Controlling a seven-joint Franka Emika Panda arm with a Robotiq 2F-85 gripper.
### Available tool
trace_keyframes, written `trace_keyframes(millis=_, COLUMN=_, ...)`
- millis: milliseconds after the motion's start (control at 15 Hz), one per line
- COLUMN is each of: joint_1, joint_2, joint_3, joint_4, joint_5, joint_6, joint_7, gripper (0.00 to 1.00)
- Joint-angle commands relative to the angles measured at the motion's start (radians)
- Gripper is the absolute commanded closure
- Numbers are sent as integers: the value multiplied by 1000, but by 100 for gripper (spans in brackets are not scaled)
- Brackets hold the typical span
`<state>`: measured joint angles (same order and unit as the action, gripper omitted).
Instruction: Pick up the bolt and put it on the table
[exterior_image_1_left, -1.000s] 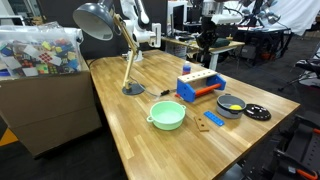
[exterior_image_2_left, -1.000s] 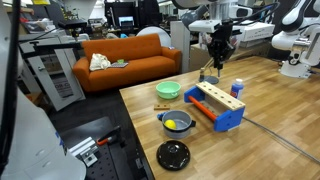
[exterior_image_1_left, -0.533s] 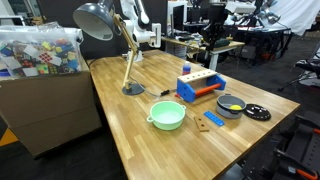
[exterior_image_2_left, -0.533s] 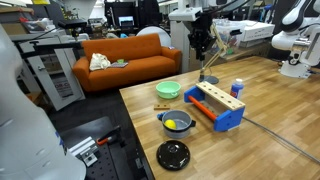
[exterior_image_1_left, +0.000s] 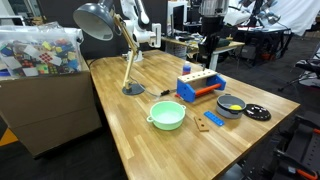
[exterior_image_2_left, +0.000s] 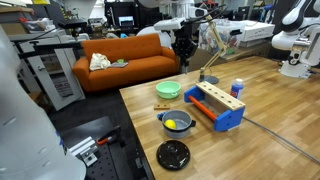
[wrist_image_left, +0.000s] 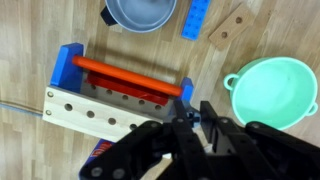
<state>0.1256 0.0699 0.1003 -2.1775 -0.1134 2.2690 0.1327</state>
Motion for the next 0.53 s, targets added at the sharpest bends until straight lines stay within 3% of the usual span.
trace_keyframes(millis=0, joint_1=31, joint_2=84, joint_3=17, joint_4=45, joint_5=-121, joint_6=-49, joint_7=9, gripper=95)
trace_keyframes(millis=333, joint_1=103, joint_2=260, joint_3=-8, joint_4=102, joint_5=-353, joint_6=-111, joint_7=108, gripper=95)
trace_keyframes(millis=467, joint_1=119, joint_2=316, joint_3=-13, joint_4=130, joint_5=-373, joint_6=-150, joint_7=108, gripper=95)
